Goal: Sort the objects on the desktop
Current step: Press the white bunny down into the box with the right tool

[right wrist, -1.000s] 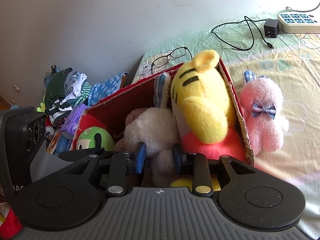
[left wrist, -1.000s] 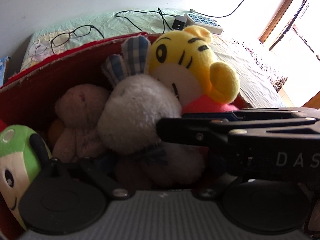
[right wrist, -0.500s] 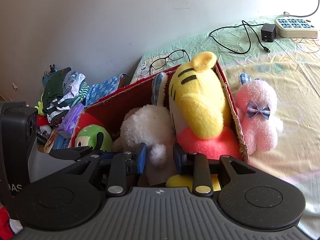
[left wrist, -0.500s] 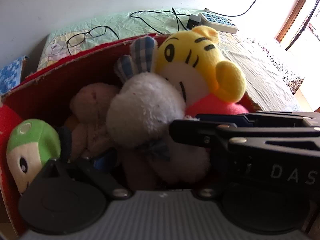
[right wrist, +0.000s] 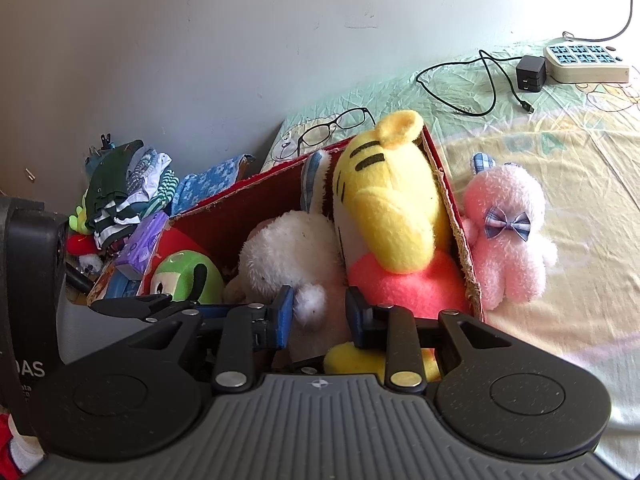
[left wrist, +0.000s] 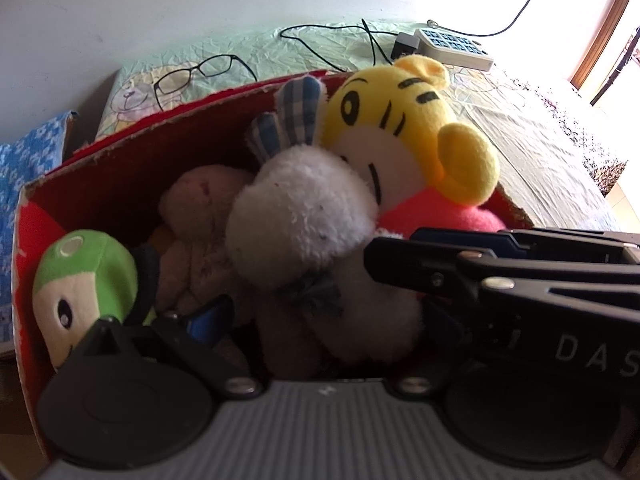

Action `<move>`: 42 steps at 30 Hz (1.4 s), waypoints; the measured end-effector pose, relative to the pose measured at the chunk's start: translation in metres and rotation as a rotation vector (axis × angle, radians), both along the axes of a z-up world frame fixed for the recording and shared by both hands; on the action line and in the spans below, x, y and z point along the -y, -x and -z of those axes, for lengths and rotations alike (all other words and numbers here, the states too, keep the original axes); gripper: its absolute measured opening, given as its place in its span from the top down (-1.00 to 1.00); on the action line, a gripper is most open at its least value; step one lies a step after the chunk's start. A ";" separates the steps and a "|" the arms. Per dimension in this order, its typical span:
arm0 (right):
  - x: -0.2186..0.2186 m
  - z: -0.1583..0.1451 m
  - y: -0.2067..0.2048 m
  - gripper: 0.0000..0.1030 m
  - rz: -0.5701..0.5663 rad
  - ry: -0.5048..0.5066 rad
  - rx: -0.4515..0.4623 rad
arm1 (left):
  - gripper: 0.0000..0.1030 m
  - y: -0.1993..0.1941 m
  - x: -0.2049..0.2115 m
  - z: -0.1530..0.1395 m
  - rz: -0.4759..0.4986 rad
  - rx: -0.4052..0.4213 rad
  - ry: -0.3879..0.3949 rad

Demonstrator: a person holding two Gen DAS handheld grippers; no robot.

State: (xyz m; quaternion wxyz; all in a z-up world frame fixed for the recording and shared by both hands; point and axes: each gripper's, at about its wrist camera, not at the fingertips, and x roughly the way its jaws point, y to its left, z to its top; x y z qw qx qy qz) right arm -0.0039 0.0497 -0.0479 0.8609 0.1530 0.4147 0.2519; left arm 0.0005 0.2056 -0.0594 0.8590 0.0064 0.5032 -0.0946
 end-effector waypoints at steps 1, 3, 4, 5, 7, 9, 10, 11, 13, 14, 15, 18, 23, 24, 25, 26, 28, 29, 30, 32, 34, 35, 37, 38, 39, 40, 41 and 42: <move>0.000 0.000 0.001 0.41 0.002 -0.001 0.003 | -0.93 0.000 0.001 0.000 -0.002 0.003 -0.004; 0.001 -0.001 0.002 0.41 0.005 -0.002 0.006 | -0.93 0.002 0.001 -0.001 -0.005 0.007 -0.009; 0.002 -0.001 0.002 0.41 0.007 -0.003 0.008 | -0.93 0.002 0.001 -0.002 -0.007 0.009 -0.011; 0.002 -0.001 0.003 0.41 0.009 -0.003 0.009 | -0.93 0.002 0.001 -0.002 -0.009 0.010 -0.012; 0.002 -0.001 0.004 0.40 0.013 -0.004 0.011 | -0.93 0.004 0.000 -0.003 -0.014 0.013 -0.014; 0.002 -0.001 0.004 0.40 0.017 -0.006 0.012 | -0.93 0.005 0.000 -0.004 -0.017 0.016 -0.014; 0.002 -0.001 0.005 0.40 0.020 -0.007 0.014 | -0.93 0.005 0.000 -0.004 -0.019 0.017 -0.014; 0.002 0.000 0.005 0.40 0.022 -0.007 0.015 | -0.94 0.005 -0.001 -0.004 -0.020 0.018 -0.013; 0.002 0.000 0.006 0.40 0.026 -0.006 0.018 | -0.94 0.006 -0.001 -0.004 -0.021 0.021 -0.013; 0.002 0.000 0.006 0.40 0.029 -0.006 0.020 | -0.94 0.006 -0.001 -0.004 -0.021 0.023 -0.012; 0.002 0.000 0.007 0.40 0.031 -0.006 0.022 | -0.95 0.007 -0.002 -0.004 -0.021 0.026 -0.012; 0.001 0.000 0.009 0.40 0.038 -0.002 0.030 | -0.98 0.008 -0.003 -0.003 -0.022 0.038 -0.015; -0.001 0.001 0.011 0.40 0.050 0.001 0.037 | -0.99 0.009 -0.008 0.000 -0.033 0.038 0.006; -0.001 0.001 0.011 0.40 0.053 0.000 0.038 | -0.99 0.009 -0.009 0.001 -0.036 0.037 0.010; -0.001 0.002 0.011 0.40 0.055 0.000 0.038 | -0.99 0.009 -0.009 0.001 -0.038 0.037 0.013; -0.001 0.002 0.011 0.40 0.057 0.000 0.039 | -0.99 0.009 -0.009 0.001 -0.039 0.038 0.014; -0.002 0.002 0.012 0.40 0.060 0.001 0.041 | -0.99 0.010 -0.009 0.001 -0.040 0.041 0.014; -0.002 0.002 0.012 0.40 0.062 0.001 0.041 | -0.99 0.009 -0.009 0.001 -0.042 0.041 0.014; -0.002 0.003 0.012 0.40 0.064 0.001 0.041 | -0.99 0.009 -0.009 0.001 -0.043 0.042 0.015; -0.002 0.003 0.012 0.40 0.066 0.001 0.043 | -0.99 0.009 -0.008 0.001 -0.046 0.044 0.017; -0.002 0.003 0.013 0.40 0.068 0.000 0.044 | -0.99 0.010 -0.008 0.001 -0.047 0.046 0.017; -0.002 0.003 0.013 0.41 0.069 -0.001 0.045 | -0.99 0.010 -0.008 0.001 -0.048 0.048 0.017; -0.002 0.004 0.013 0.41 0.069 -0.002 0.048 | -0.99 0.011 -0.008 0.001 -0.048 0.052 0.015; -0.002 0.004 0.013 0.41 0.070 -0.004 0.049 | -0.99 0.011 -0.008 0.001 -0.048 0.054 0.015; -0.001 0.004 0.013 0.41 0.070 -0.005 0.049 | -0.99 0.011 -0.008 0.001 -0.049 0.055 0.016; -0.002 0.004 0.013 0.41 0.069 -0.003 0.049 | -0.99 0.012 -0.008 0.002 -0.050 0.057 0.016; -0.002 0.004 0.013 0.41 0.069 -0.002 0.049 | -0.99 0.012 -0.008 0.002 -0.051 0.060 0.016; -0.001 0.004 0.013 0.41 0.069 -0.002 0.050 | -0.99 0.013 -0.008 0.002 -0.052 0.063 0.017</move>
